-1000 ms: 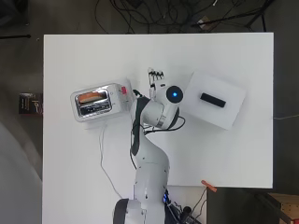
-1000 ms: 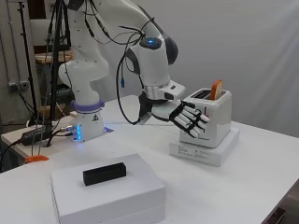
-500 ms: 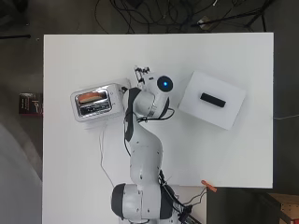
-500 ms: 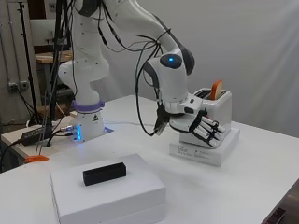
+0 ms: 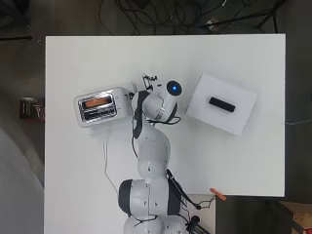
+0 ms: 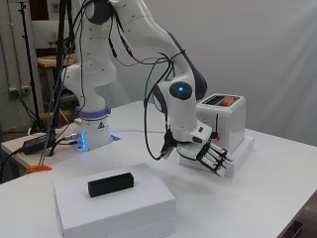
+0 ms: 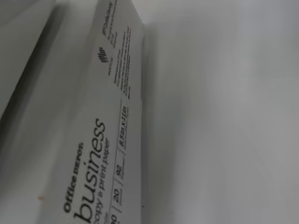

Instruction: Teleoperate dual arm-hand system to toast a bread

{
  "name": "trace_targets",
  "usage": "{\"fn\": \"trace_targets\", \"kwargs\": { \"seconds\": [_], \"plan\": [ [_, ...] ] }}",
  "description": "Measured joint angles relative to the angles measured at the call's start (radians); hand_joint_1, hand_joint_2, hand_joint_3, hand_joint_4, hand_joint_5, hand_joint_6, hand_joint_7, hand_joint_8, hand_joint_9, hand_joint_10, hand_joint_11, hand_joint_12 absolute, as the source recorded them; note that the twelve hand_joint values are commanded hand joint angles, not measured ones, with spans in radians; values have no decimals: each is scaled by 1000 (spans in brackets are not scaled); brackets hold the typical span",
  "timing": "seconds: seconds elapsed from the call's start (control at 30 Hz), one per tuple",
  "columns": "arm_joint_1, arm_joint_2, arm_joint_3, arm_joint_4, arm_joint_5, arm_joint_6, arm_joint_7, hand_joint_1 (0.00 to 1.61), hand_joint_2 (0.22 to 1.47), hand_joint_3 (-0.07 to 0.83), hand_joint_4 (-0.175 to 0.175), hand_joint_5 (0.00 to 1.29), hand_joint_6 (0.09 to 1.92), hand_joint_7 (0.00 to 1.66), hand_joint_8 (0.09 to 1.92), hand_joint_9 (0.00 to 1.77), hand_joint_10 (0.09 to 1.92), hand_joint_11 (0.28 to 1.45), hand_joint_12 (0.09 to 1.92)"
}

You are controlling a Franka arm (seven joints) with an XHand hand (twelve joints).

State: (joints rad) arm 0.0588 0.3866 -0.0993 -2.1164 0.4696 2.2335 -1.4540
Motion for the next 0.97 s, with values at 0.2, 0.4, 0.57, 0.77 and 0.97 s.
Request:
{"fn": "trace_targets", "kwargs": {
  "seconds": [0.2,0.4,0.57,0.77,0.97],
  "plan": [
    [-2,26,-2,6,-37,-12,9,53,1052,-20,-15,232,87,517,87,643,87,549,87],
    [-5,-167,20,-11,-107,-53,63,2,1095,6,-17,192,87,412,87,570,87,494,87],
    [1,-530,62,-26,-201,-153,143,0,1101,4,-56,164,87,300,87,440,87,440,87],
    [9,-917,134,-128,-281,-247,316,0,1133,11,-79,159,87,253,87,385,87,411,87],
    [13,-905,120,-114,-323,-368,301,0,1176,3,-117,373,87,706,1612,872,1591,589,1204]
  ]
}}
